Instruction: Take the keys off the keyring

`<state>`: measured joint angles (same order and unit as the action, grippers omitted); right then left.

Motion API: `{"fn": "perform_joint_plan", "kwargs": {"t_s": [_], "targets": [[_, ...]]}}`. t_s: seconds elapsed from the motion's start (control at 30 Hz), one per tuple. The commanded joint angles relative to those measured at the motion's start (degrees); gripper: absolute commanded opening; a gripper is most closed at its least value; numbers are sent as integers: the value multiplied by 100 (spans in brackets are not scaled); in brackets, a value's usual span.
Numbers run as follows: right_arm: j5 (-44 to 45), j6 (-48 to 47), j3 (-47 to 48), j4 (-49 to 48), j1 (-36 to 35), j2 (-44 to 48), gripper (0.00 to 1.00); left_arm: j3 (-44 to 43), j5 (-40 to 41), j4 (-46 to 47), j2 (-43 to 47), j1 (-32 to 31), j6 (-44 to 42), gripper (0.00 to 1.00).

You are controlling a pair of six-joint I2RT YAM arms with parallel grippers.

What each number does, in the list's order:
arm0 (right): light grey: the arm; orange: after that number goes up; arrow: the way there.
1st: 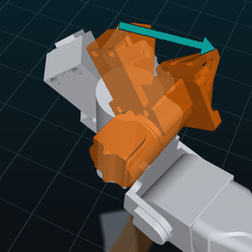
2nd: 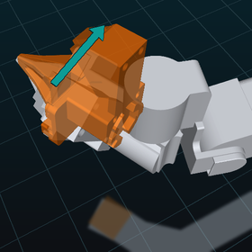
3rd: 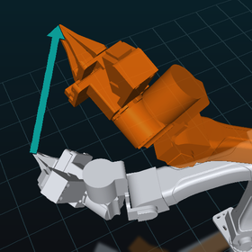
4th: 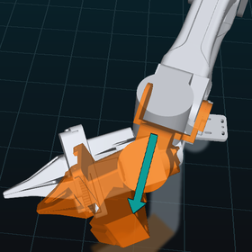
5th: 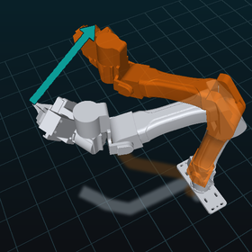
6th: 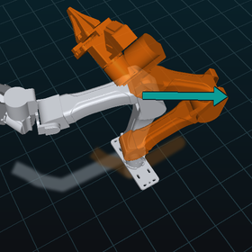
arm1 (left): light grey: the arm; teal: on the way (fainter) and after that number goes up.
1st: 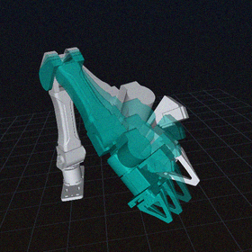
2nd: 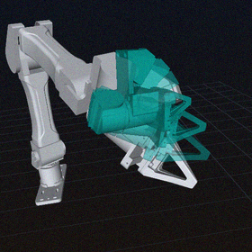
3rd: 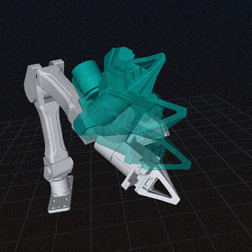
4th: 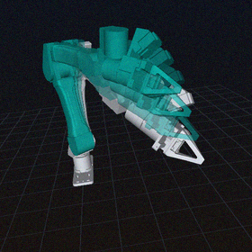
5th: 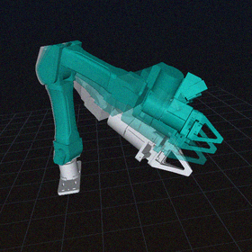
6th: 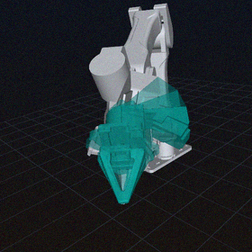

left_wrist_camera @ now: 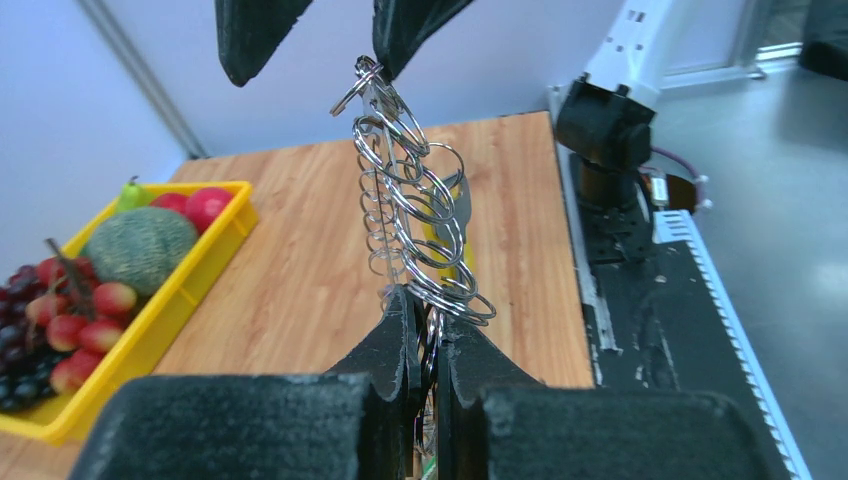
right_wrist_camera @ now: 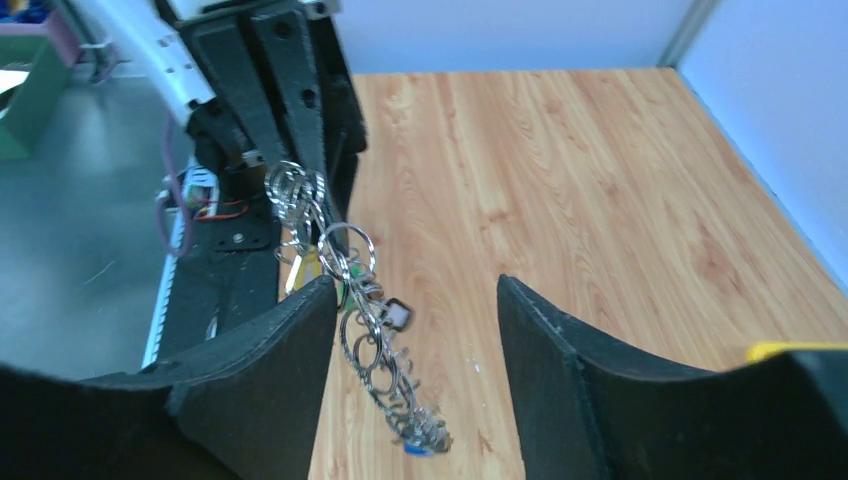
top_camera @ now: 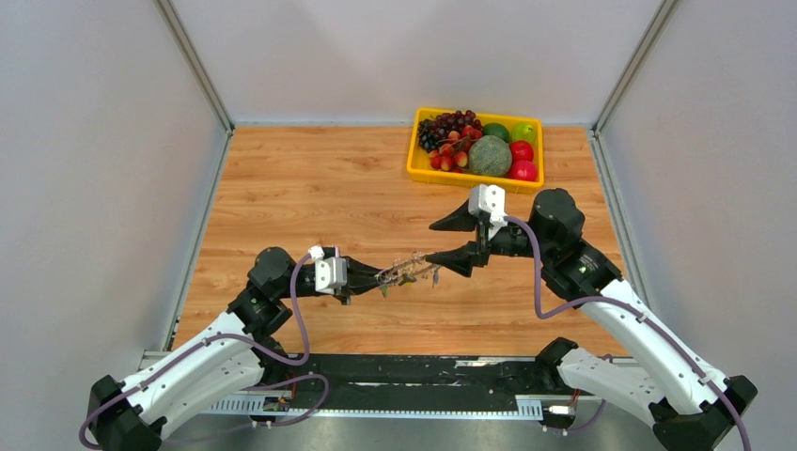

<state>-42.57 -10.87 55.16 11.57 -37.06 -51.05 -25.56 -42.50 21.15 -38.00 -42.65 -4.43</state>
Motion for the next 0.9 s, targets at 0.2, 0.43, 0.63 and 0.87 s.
{"fn": "perform_joint_plan", "kwargs": {"t_s": [0.2,0.43,0.63,0.87], "targets": [[-1305,-556,24,84,-30,235,56,-430,-681,167,113,-24,-192,0],[-1514,-577,-51,170,-61,161,58,-490,-635,121,164,-19,-225,0],[-1411,-650,21,170,-236,-67,44,-538,-605,138,61,-23,-209,0],[-1148,-753,96,183,-460,-280,0,-543,-194,188,61,-22,-133,1]]}}
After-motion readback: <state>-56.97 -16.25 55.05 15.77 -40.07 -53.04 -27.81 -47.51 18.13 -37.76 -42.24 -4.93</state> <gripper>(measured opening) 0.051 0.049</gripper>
